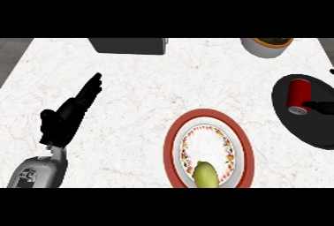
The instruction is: Pick the can from the plate and place it in the pan
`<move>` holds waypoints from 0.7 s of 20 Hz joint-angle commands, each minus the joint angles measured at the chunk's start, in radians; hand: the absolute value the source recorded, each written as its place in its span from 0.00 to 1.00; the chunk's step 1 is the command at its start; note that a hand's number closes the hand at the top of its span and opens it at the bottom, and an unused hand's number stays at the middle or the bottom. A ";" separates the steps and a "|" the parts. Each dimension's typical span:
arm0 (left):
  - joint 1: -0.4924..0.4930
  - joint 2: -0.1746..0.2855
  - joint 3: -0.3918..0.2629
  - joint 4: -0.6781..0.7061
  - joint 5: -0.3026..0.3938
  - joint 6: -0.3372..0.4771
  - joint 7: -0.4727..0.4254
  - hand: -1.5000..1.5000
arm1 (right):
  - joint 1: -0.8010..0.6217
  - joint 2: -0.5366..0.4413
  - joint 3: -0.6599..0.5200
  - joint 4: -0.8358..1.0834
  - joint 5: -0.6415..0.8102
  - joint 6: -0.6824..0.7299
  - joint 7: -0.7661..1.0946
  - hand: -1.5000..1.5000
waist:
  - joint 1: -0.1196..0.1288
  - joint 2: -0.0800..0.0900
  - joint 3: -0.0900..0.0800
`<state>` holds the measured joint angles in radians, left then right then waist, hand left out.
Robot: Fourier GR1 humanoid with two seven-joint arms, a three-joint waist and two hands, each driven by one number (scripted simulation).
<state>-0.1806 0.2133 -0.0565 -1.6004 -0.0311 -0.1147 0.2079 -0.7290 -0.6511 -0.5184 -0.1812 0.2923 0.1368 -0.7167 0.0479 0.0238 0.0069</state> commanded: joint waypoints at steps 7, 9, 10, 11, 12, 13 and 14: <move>-0.006 -0.020 -0.006 -0.009 -0.018 0.018 0.020 0.50 | 0.140 -0.131 -0.049 0.014 -0.061 0.338 -0.215 0.00 | -0.020 -0.006 0.000; 0.011 -0.003 0.011 -0.004 -0.006 0.003 0.015 0.50 | 0.206 -0.132 -0.049 -0.003 -0.063 0.342 -0.296 0.00 | -0.025 -0.007 0.001; 0.027 -0.027 -0.005 0.001 -0.031 0.030 -0.019 0.50 | 0.216 -0.126 -0.060 0.000 -0.076 0.340 -0.301 0.00 | -0.024 -0.007 0.001; 0.013 0.002 0.022 0.005 0.003 -0.006 -0.005 0.50 | 0.213 -0.134 -0.067 -0.006 -0.087 0.370 -0.301 0.00 | -0.026 -0.009 0.000; -0.003 -0.038 -0.011 -0.007 -0.026 0.034 0.034 0.50 | 0.241 -0.125 -0.056 -0.010 -0.077 0.350 -0.320 0.00 | -0.027 -0.009 0.001; 0.041 -0.018 -0.014 -0.001 -0.028 0.007 -0.020 0.50 | 0.215 -0.145 -0.060 -0.012 -0.083 0.365 -0.288 0.00 | -0.016 -0.007 0.001; -0.006 -0.013 0.016 0.027 -0.025 0.021 -0.007 0.50 | 0.283 -0.122 -0.048 -0.023 -0.078 0.388 -0.357 0.00 | -0.037 -0.010 0.000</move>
<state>-0.1652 0.1964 -0.0567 -1.5978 -0.0514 -0.0993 0.2056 -0.5273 -0.7722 -0.5675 -0.1981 0.2220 0.3696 -0.8876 0.0247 0.0162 0.0071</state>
